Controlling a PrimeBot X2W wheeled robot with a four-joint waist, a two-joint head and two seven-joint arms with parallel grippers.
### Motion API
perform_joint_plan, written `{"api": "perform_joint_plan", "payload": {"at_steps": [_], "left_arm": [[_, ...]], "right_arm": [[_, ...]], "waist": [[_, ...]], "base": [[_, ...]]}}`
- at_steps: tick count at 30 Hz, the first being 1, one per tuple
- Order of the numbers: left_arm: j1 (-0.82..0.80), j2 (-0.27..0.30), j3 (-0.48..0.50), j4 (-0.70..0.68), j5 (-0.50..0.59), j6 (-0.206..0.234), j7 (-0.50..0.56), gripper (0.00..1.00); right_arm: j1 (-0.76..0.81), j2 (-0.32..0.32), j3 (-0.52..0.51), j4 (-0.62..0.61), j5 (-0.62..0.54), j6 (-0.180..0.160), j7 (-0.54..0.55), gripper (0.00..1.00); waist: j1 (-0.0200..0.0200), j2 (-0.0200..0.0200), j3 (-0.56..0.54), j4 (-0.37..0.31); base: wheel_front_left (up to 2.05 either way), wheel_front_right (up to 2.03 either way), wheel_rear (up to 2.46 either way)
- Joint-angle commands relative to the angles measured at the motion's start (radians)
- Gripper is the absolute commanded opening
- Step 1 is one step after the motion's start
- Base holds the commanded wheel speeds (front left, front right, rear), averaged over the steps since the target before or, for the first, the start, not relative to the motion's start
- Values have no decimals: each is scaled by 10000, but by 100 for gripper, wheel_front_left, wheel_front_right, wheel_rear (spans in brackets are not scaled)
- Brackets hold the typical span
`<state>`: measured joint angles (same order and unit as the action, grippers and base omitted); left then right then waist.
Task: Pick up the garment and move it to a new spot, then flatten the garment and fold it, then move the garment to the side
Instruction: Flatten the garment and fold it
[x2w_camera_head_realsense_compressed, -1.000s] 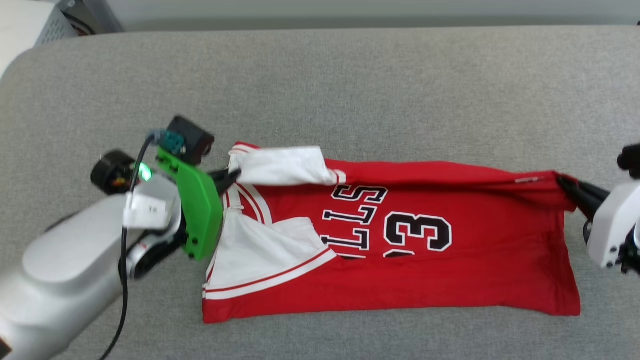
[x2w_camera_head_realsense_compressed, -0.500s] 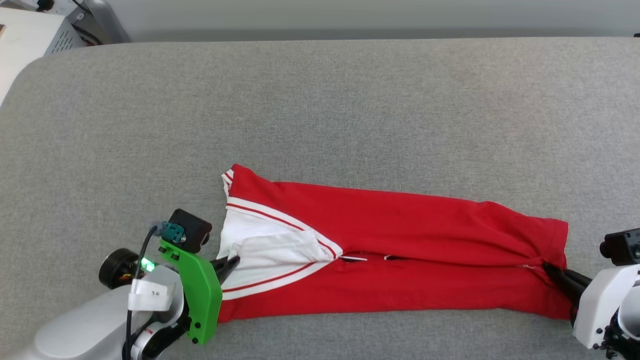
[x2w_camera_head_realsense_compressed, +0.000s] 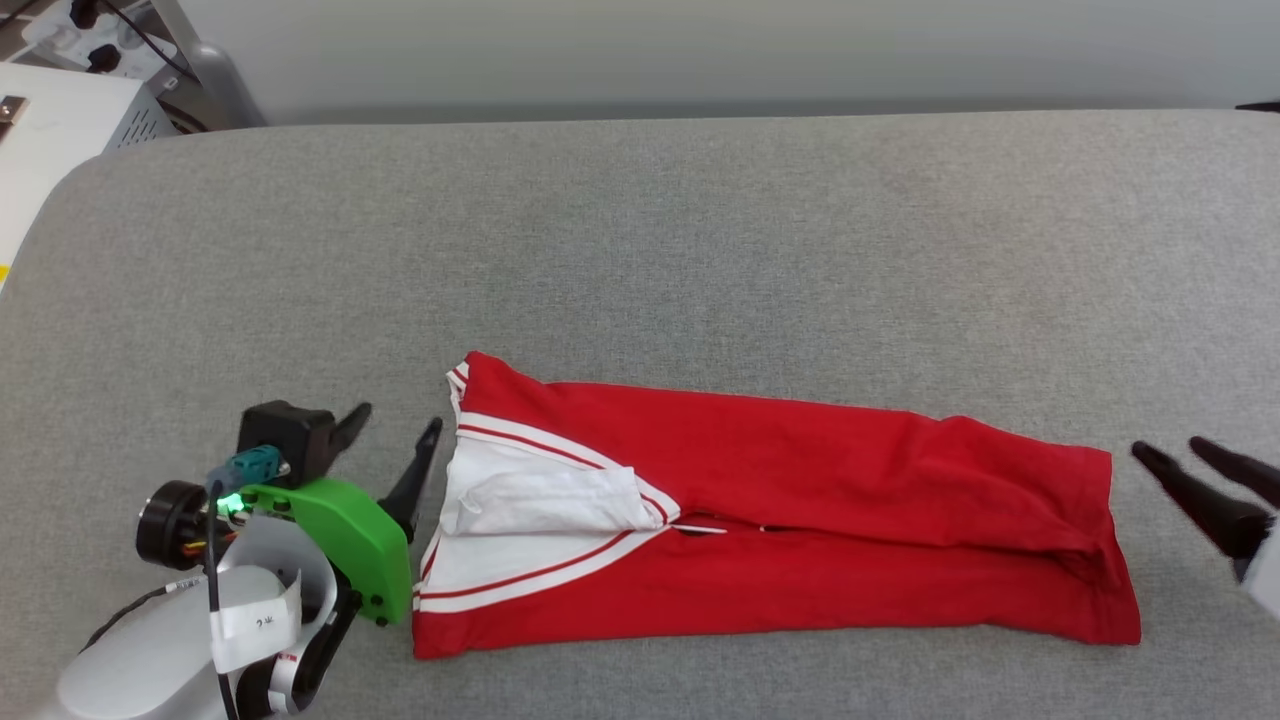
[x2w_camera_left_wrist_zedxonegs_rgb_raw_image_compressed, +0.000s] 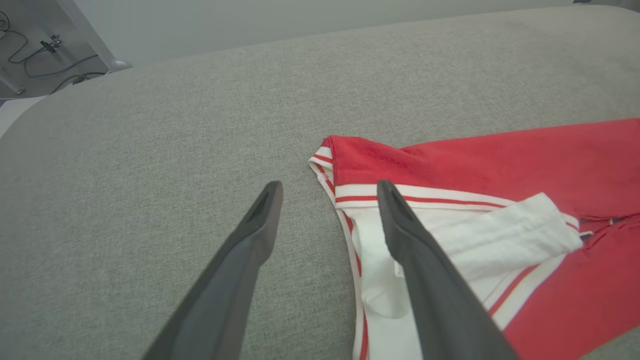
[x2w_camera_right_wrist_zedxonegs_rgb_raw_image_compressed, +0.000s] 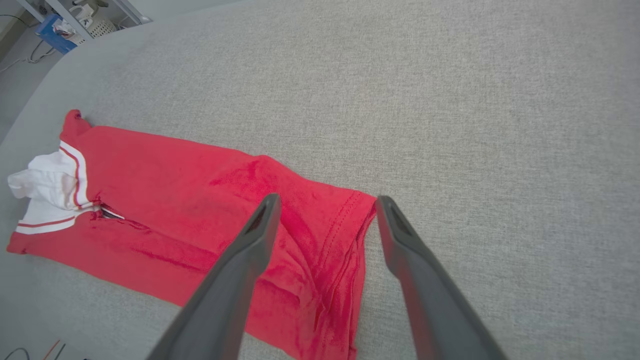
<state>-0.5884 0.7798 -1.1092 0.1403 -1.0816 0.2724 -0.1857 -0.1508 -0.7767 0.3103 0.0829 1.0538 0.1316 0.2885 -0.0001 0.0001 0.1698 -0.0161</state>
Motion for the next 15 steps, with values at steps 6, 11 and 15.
{"api": "perform_joint_plan", "payload": {"at_steps": [6,11,15], "left_arm": [[579,-227,1164,-491,667,1245,-725,100],[1244,-810,2760,-870,2092,1957,-756,100],[1969,-1456,3971,-976,3272,2039,-758,100]], "right_arm": [[220,-682,-696,336,1297,-9,1256,100],[-2,-519,-512,1083,1426,-9,2000,100],[-311,-19,-137,1677,1285,-9,2242,100]], "waist": [[1,-1,7,217],[1,-1,239,430],[1,-1,428,620]], "base": [[0,0,0],[0,0,0],[0,0,0]]}}
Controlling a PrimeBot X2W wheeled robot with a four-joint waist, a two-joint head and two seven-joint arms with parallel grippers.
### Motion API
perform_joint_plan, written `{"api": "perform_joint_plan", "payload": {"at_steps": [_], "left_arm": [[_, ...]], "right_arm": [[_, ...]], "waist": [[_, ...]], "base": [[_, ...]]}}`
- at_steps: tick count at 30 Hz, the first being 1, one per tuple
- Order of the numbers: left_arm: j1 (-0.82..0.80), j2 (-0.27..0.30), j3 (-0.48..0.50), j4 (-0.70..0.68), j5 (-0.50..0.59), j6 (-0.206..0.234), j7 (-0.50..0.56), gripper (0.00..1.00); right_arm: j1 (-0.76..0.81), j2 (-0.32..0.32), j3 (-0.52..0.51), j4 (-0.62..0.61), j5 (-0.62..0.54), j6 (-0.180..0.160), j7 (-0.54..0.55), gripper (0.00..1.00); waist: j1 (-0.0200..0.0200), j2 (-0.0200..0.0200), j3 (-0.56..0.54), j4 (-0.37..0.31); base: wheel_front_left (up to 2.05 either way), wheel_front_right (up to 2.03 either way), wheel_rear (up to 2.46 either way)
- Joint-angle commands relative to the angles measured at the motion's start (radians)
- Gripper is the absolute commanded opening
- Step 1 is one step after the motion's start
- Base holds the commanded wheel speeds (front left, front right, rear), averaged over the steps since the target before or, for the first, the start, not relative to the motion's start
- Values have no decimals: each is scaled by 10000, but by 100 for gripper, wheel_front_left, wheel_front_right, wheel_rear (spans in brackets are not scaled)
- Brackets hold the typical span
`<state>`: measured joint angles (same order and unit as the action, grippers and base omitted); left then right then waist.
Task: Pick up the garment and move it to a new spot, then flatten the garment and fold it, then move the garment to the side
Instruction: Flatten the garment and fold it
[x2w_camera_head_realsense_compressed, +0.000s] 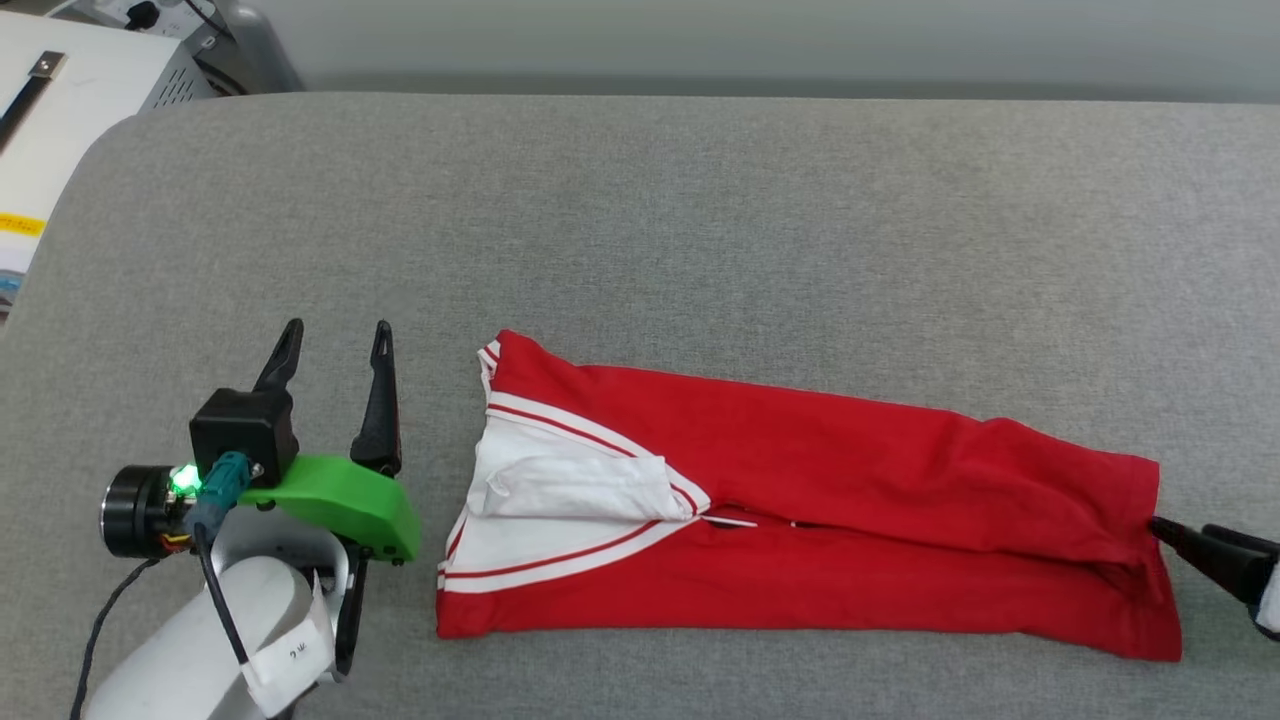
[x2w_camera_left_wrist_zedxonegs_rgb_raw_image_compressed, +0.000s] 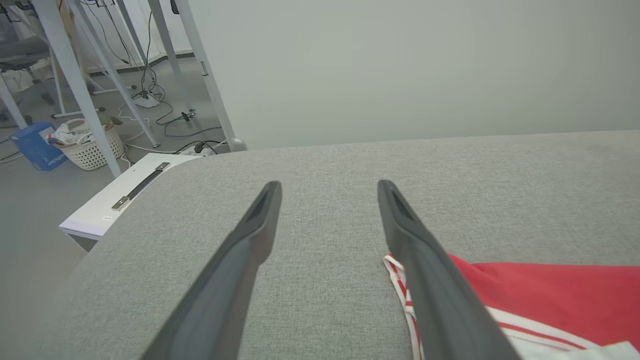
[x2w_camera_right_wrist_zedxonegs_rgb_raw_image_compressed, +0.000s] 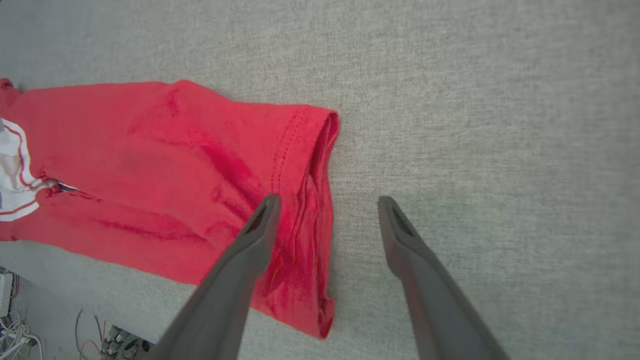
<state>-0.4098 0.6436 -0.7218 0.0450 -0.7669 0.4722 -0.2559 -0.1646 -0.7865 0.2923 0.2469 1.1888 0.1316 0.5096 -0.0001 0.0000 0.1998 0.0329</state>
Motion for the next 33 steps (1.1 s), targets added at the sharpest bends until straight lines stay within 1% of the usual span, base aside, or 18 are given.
{"api": "perform_joint_plan", "payload": {"at_steps": [1,3,8,12,15,16,17,18,21,25,30,33], "left_arm": [[333,-255,357,-30,344,7,-56,100],[649,-600,914,-48,835,-111,-57,100],[1326,-1441,2145,-155,2091,-577,-57,100],[1842,-2153,2867,-288,3039,-1012,-58,100],[2163,-2641,3212,-250,3627,-1353,-58,100],[2263,-2809,3352,-220,3814,-1472,-58,100],[2333,-2935,3464,-195,3958,-1564,-58,100],[2410,-3059,3569,-140,4151,-1687,-58,100],[2550,-3357,3897,4,4500,-2031,-58,100],[2710,-3678,4319,172,4928,-2441,-58,100],[2883,-3951,4766,353,5284,-2867,-58,100],[3034,-4081,4966,458,5495,-3048,-58,100]], "right_arm": [[-236,182,145,145,-120,-9,54,100],[-372,441,351,379,-181,-9,63,100],[-606,1000,896,934,-246,-9,41,100],[-715,1321,1360,1223,-268,-9,-42,100],[-732,1382,1688,1391,-249,-9,2,100],[-744,1365,1784,1438,-231,-9,18,45],[-760,1330,1823,1497,-234,-9,-13,9],[-773,1273,1860,1561,-203,-9,-26,0],[-901,986,1795,1774,-183,-9,-214,0],[-1125,409,1522,2064,-64,-9,-466,0],[-1335,-469,976,2912,-51,-9,-631,0],[-1380,-816,889,3257,-134,-9,-454,0]], "waist": [[1,0,171,172],[1,0,247,250],[1,0,360,418],[1,0,368,456],[1,0,316,440],[1,0,295,415],[1,0,278,399],[1,0,252,382],[1,0,179,318],[1,0,11,262],[1,0,-190,250],[1,0,-350,268]], "base": [[0,0,0],[0,0,0],[0,0,0],[0,0,0],[0,0,0],[0,0,0],[0,0,0],[0,0,0],[0,0,0],[0,0,0],[0,0,0],[0,0,0]]}}
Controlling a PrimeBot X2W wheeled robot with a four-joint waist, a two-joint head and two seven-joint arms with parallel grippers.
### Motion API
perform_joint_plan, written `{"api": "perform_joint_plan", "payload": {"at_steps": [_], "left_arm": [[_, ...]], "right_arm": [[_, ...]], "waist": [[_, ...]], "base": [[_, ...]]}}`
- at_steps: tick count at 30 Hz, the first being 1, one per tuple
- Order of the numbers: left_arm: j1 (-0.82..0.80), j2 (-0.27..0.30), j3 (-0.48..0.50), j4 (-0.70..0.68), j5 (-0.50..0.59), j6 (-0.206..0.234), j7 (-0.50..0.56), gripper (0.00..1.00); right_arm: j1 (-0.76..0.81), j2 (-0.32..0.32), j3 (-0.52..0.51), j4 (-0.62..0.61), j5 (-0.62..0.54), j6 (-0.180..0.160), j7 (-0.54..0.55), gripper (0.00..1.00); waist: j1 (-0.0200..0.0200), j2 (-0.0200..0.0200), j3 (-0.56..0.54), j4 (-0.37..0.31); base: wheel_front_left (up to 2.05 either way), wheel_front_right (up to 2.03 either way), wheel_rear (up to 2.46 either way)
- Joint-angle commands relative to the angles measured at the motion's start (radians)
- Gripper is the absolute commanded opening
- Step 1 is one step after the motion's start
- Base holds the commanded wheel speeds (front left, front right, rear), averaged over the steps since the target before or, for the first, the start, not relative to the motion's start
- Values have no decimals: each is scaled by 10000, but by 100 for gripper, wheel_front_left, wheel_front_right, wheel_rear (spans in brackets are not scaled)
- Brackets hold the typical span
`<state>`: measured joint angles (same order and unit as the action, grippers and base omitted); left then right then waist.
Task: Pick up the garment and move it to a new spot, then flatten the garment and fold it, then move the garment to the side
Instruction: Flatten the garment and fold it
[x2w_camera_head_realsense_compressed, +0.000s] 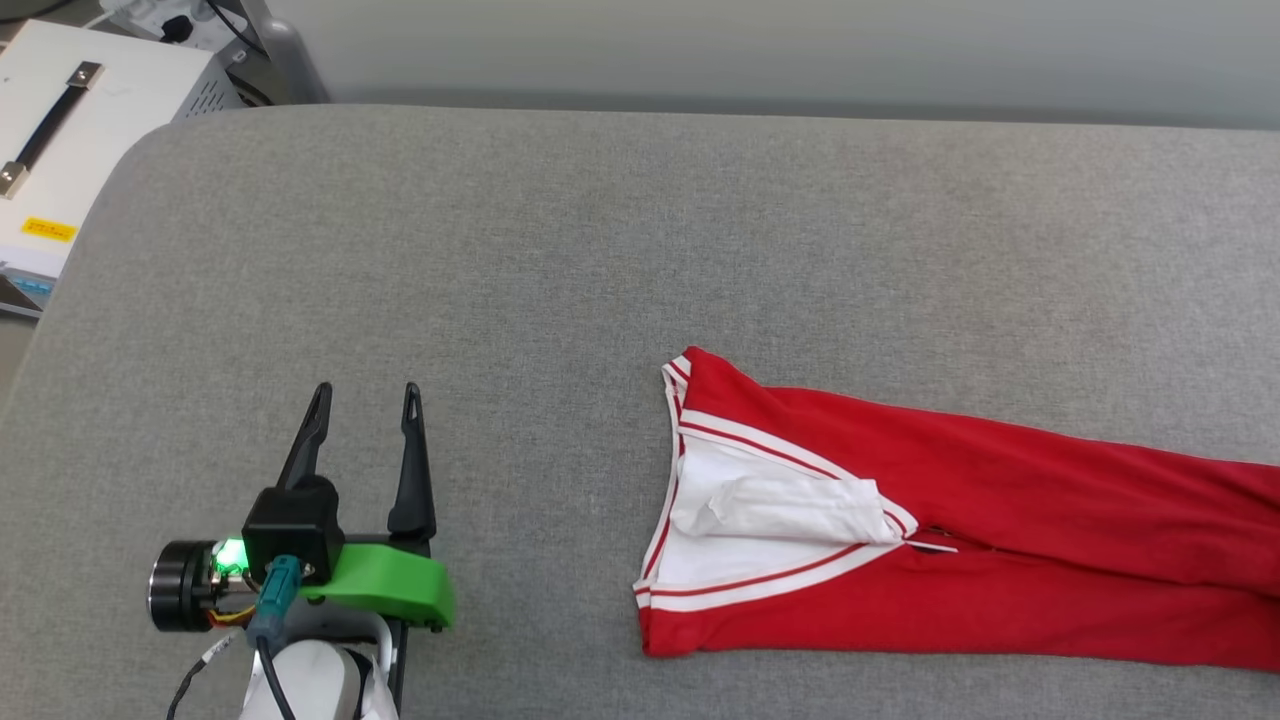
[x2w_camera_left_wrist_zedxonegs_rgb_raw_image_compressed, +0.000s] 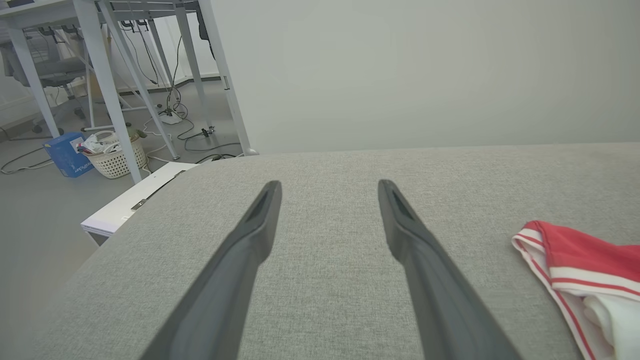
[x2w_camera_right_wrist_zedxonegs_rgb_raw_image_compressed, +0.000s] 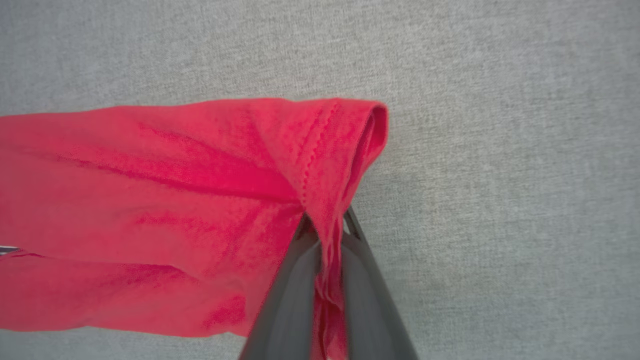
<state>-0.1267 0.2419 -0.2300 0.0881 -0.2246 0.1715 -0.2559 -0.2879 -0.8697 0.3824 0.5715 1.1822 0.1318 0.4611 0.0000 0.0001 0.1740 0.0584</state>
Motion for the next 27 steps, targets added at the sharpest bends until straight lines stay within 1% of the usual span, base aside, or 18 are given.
{"api": "perform_joint_plan", "payload": {"at_steps": [1,5,8,11,15,17,21,24,27], "left_arm": [[251,-101,103,46,120,-82,-58,100],[446,-211,328,124,309,-279,-58,100],[548,-272,493,171,429,-418,-58,100],[597,-358,600,183,546,-529,-59,100],[578,-525,677,177,700,-674,-59,100],[543,-623,721,191,752,-738,-59,100],[361,-796,773,209,883,-877,-59,100],[193,-907,837,212,977,-973,-59,100],[29,-996,904,249,1049,-1084,-59,100]], "right_arm": [[-142,-61,-8,1,-72,-11,113,0],[-46,-346,123,-567,-106,-11,534,0],[33,-432,162,-1551,11,-11,825,0],[97,-388,193,-2715,194,-11,1116,0],[60,-86,288,-4100,240,-11,1595,0],[-107,177,430,-4610,13,-11,1858,0],[-775,1051,824,-5256,-660,-11,2254,0],[-1530,1854,1265,-5350,-1237,-11,2426,0],[-2255,2664,1751,-5117,-1630,-11,2452,0]], "waist": [[0,-1,-126,14],[0,-1,-292,-14],[0,-1,-384,-58],[0,-1,-428,-71],[0,-1,-389,-22],[0,-1,-306,24],[0,-1,-68,186],[0,-1,140,316],[0,-1,345,438]], "base": [[0,0,0],[0,0,0],[0,0,0],[0,0,0],[0,0,0],[0,0,0],[0,0,0],[0,0,0],[0,0,0]]}}
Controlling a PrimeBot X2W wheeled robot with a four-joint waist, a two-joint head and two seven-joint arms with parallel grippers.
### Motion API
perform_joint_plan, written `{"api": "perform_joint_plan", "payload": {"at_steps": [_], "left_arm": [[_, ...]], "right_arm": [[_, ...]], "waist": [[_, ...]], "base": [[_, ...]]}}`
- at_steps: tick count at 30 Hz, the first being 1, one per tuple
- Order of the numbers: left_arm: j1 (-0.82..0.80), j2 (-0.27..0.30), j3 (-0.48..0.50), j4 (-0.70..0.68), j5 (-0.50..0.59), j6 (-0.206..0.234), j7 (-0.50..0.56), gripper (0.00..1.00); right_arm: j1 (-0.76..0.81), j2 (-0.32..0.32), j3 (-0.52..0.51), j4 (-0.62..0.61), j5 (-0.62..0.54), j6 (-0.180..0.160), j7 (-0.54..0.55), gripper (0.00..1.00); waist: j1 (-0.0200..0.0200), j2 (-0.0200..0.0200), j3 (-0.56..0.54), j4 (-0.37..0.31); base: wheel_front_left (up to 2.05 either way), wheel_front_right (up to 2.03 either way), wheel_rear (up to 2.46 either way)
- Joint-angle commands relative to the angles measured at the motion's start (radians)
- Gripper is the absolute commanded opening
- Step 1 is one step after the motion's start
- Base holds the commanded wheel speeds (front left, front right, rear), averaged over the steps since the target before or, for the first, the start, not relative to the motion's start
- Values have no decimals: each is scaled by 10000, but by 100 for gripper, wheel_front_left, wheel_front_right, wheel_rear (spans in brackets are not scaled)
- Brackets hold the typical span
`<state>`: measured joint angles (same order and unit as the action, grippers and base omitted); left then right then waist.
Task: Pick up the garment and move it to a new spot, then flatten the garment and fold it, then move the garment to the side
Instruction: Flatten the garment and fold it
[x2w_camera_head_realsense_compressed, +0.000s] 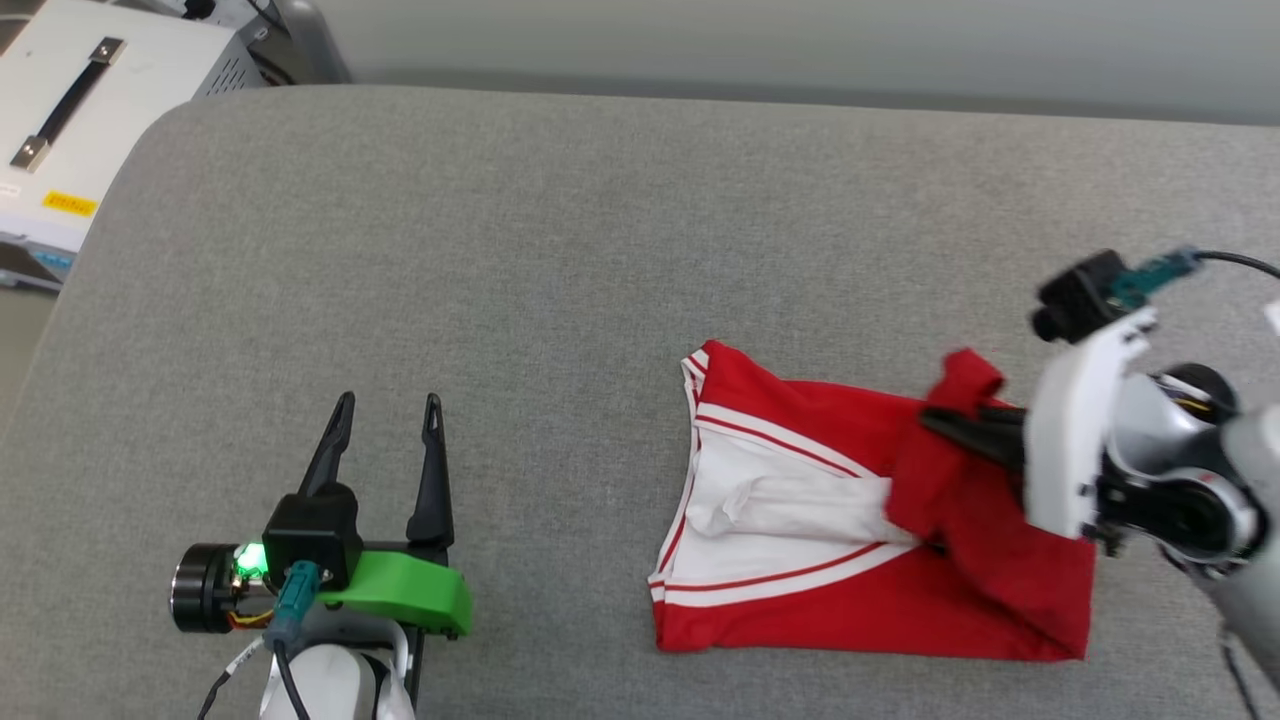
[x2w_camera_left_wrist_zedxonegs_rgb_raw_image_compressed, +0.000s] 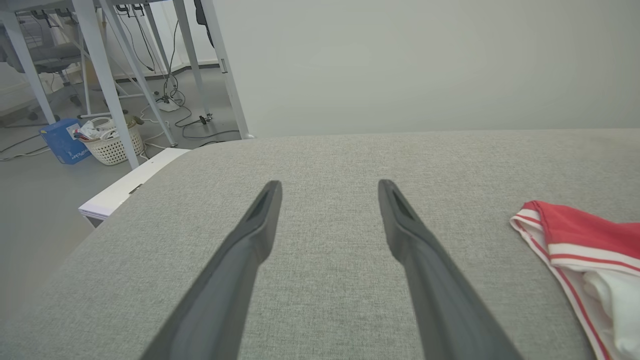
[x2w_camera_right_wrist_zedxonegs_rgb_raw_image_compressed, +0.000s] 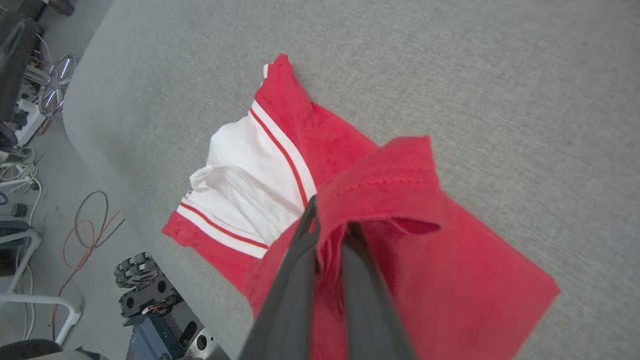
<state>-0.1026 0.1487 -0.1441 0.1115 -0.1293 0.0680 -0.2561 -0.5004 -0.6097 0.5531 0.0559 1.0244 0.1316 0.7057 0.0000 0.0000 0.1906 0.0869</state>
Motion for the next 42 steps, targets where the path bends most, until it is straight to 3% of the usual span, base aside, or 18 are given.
{"api": "perform_joint_plan", "payload": {"at_steps": [1,10,19,20,21,27,32,38,42], "left_arm": [[-280,-105,61,40,128,-88,-57,100],[-653,-421,169,112,349,-283,-57,100],[-680,-584,336,211,504,-371,-57,100],[-649,-590,372,213,524,-377,-57,100],[-620,-593,398,215,541,-382,-57,100],[-351,-575,583,218,620,-431,-57,100],[-148,-532,793,71,646,-436,-57,100],[56,-521,908,-36,666,-513,-57,100],[239,-552,901,-129,703,-506,-57,100]], "right_arm": [[-360,401,222,202,-115,-9,-11,0],[-1524,2127,1761,2172,-687,-9,-286,0],[-1626,2411,2863,3647,-912,-9,-1403,3],[-1675,2367,2838,3588,-881,-9,-1747,47],[-1691,2322,2810,3505,-829,-9,-2004,100],[-1722,1302,2686,2307,-1042,-9,-3833,100],[-1463,687,1466,2163,-2348,-9,-6355,100],[-432,1165,-674,2559,-4282,-9,-8864,100],[498,1791,-2162,2335,-5429,-9,-9514,100]], "waist": [[0,0,253,199],[0,0,803,529],[0,0,764,516],[0,0,691,482],[0,0,624,450],[0,0,135,71],[0,0,-204,-330],[0,0,-581,-702],[0,0,-796,-881]], "base": [[0,0,0],[0,0,0],[0,0,0],[0,0,0],[0,0,0],[0,0,0],[0,0,0],[0,0,0],[0,0,0]]}}
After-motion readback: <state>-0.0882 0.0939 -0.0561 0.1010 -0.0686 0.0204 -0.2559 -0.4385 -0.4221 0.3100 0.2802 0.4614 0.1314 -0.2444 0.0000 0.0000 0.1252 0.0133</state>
